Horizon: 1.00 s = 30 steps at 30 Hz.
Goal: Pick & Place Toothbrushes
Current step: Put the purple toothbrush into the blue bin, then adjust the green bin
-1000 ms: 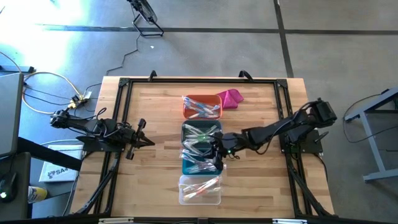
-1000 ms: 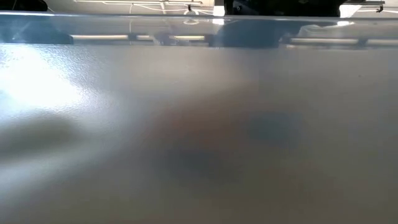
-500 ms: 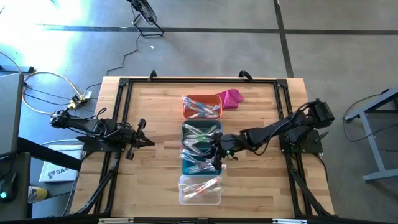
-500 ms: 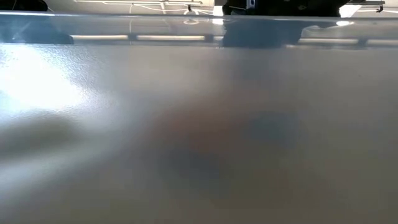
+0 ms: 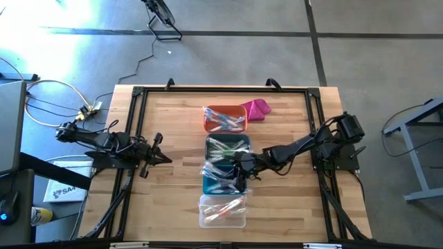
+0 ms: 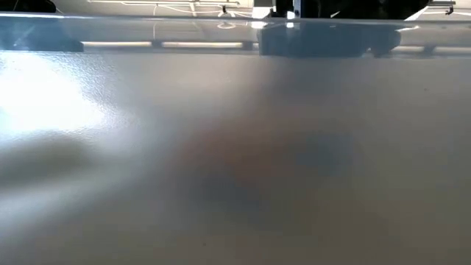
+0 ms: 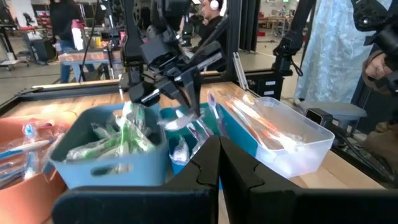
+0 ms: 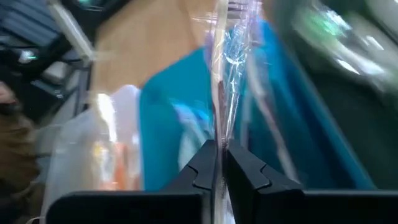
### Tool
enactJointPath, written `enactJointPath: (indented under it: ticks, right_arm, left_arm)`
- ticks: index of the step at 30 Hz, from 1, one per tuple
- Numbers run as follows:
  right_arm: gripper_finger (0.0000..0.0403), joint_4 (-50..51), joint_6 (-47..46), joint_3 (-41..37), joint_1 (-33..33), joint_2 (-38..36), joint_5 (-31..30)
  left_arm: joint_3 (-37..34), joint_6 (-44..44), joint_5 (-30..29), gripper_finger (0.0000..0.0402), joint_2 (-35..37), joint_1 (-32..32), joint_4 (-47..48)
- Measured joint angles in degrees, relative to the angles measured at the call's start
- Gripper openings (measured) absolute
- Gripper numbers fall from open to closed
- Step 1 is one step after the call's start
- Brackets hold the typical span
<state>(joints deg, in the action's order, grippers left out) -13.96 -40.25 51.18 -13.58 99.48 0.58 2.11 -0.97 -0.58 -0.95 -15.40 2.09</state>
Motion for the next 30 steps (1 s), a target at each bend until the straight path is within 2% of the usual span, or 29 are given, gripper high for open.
enactJointPath:
  ticks: [10, 18, 24, 30]
  right_arm:
    - [0.0081, -1.29, 4.53, 0.09, -0.04, 0.02, 3.7]
    - [0.0113, -1.73, 5.6, 0.09, 0.23, -0.7, 4.11]
    - [0.0095, 1.19, 9.73, 0.09, 0.46, -6.9, 3.44]
    - [0.0032, 16.66, 12.05, 0.14, 0.59, -17.75, -2.97]
  left_arm:
    - [0.0, 0.0, 0.07, 0.0001, -0.04, 0.0, 0.1]
    - [0.0, 0.0, 0.09, 0.0001, -0.04, 0.0, 0.13]
    - [0.0, 0.0, 0.11, 0.0001, -0.04, 0.0, 0.15]
    - [-0.02, 0.0, 0.11, 0.0001, -0.02, 0.0, 0.17]
